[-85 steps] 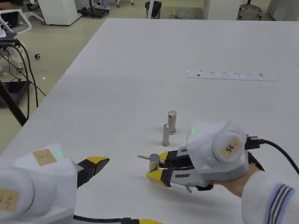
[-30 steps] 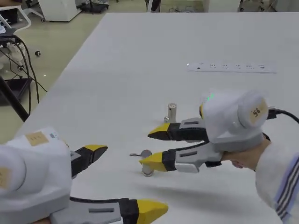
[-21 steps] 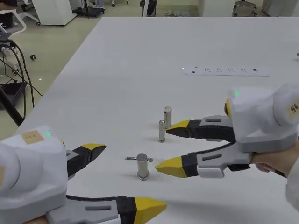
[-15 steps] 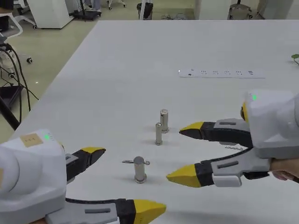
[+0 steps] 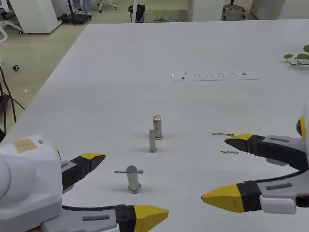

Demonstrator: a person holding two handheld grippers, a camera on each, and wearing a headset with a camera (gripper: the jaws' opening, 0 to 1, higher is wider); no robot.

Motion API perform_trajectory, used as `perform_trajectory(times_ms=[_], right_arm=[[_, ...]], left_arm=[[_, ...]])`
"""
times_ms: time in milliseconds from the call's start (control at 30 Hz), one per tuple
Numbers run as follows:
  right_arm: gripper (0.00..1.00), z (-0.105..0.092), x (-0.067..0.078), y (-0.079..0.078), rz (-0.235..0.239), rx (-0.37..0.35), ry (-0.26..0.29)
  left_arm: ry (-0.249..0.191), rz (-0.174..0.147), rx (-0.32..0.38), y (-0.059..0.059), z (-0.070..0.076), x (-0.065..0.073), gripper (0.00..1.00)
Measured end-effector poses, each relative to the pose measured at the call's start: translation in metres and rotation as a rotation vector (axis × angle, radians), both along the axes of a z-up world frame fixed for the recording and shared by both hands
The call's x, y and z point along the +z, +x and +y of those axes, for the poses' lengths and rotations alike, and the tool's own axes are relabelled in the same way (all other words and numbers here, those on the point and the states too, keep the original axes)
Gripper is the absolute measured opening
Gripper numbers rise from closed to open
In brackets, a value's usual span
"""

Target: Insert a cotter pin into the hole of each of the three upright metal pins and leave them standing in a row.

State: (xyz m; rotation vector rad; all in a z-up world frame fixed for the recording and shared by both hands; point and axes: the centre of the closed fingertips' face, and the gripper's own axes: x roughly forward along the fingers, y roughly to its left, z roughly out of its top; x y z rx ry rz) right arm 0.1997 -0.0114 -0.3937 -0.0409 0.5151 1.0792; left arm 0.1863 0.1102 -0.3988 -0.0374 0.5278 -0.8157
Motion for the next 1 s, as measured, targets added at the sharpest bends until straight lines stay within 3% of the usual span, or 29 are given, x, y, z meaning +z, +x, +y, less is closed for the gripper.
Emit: perform_trajectory(times_ms=[267, 433, 767, 1000], right_arm=[[0.96, -0.026, -0.006, -0.007, 0.055, -0.107, 0.001], [0.98, -0.036, -0.008, -0.013, 0.116, -0.168, 0.045], [0.98, -0.055, -0.014, -0.016, 0.145, -0.259, 0.044], [0.98, -0.069, -0.016, -0.016, 0.14, -0.309, 0.021]], left_arm=[[-0.01, 0.01, 0.007, 0.001, 0.002, 0.0, 0.99], [-0.004, 0.008, 0.009, 0.002, 0.003, 0.002, 0.96], [0.003, 0.017, 0.024, 0.007, 0.011, 0.001, 0.95], [-0.004, 0.008, 0.046, 0.025, 0.016, 0.007, 0.94]])
